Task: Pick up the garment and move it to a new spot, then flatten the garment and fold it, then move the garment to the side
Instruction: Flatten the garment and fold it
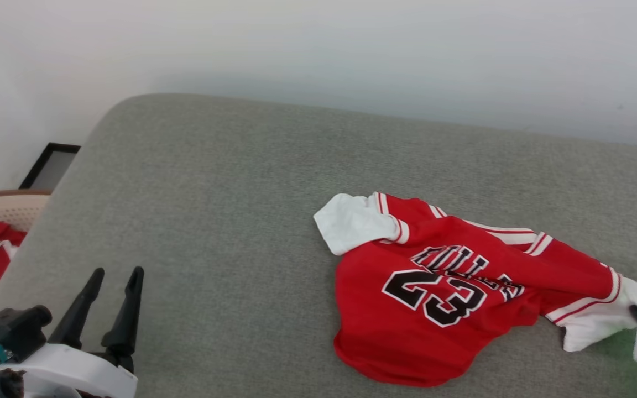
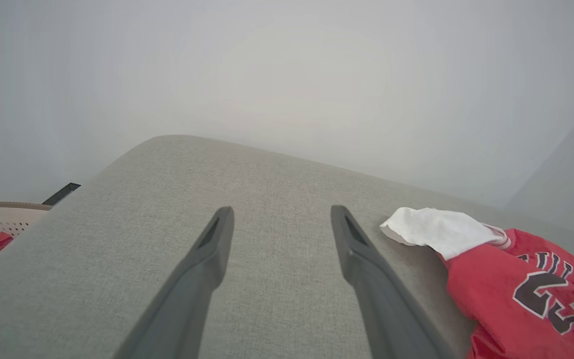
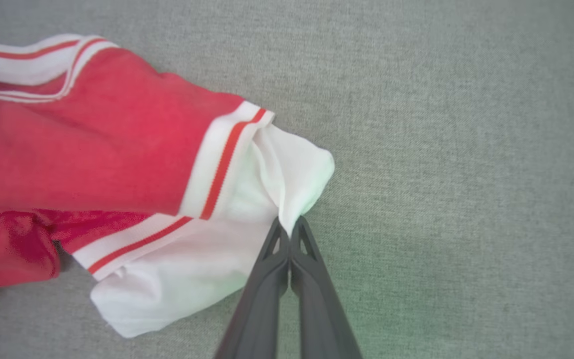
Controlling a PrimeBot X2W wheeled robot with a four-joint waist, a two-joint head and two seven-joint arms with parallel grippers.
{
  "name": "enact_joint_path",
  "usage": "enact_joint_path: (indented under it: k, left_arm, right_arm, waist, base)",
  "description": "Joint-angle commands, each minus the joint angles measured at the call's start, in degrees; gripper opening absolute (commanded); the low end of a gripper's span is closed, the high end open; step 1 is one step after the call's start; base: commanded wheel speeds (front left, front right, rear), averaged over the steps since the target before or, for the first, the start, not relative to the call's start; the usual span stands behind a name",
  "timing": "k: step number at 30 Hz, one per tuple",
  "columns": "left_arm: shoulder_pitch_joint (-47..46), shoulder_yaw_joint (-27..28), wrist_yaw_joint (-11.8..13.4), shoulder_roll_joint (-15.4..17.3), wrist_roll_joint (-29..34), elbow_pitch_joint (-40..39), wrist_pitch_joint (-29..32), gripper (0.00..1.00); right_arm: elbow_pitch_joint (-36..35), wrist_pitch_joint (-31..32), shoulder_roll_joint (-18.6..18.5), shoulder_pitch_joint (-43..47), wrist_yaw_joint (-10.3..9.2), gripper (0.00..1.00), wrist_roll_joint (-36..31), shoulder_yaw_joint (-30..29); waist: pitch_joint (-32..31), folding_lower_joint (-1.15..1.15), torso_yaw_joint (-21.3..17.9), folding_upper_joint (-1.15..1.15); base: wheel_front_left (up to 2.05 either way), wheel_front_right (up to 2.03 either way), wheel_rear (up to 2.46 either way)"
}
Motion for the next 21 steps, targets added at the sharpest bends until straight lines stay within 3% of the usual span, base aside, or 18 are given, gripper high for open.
enact_joint_path:
  k: [1,2,3,4,12,21]
  left_arm:
    - [0.09,-0.21,0.05,0.02,-0.02,-0.11,0.20,1.00]
    - [-0.08,-0.25,-0.07,0.03,-0.07,-0.06,0.29,1.00]
    - [-0.27,-0.41,-0.23,0.06,-0.08,-0.02,0.50,1.00]
    - [-0.45,-0.59,-0.38,0.14,-0.04,0.03,0.60,1.00]
    - [-1.19,-1.36,-0.48,1.56,-0.23,-0.80,3.33,1.00]
    - [-5.26,-3.08,-0.81,4.21,-1.93,-3.38,12.34,1.00]
  right_arm:
    - [0.09,-0.76,0.91,0.79,-0.09,0.11,-0.43,-0.34]
    - [0.32,-0.92,1.24,0.90,-0.09,0.20,-0.73,-0.38]
    - [0.50,-1.09,1.52,0.89,-0.08,0.38,-0.94,-0.41]
    - [0.58,-1.25,1.79,0.76,-0.09,1.00,-1.18,-0.34]
    - [-2.93,-0.47,1.68,1.02,-0.08,1.00,-0.18,0.43]
    - [-12.59,-4.44,2.26,3.93,-0.08,1.00,-0.40,-1.64]
  waist:
    - [0.15,0.00,-0.90,0.00]
    - [0.14,0.00,-1.11,0.00]
    - [0.11,0.00,-1.26,0.00]
    - [0.06,0.00,-1.40,0.00]
    - [-1.06,0.00,-3.12,0.00]
    - [-2.06,0.00,-5.96,0.00]
  base:
    - [0.00,0.00,0.00]
    - [0.00,0.00,0.00]
    - [0.00,0.00,0.00]
    - [0.00,0.00,0.00]
    - [0.00,0.00,0.00]
    - [0.00,0.00,0.00]
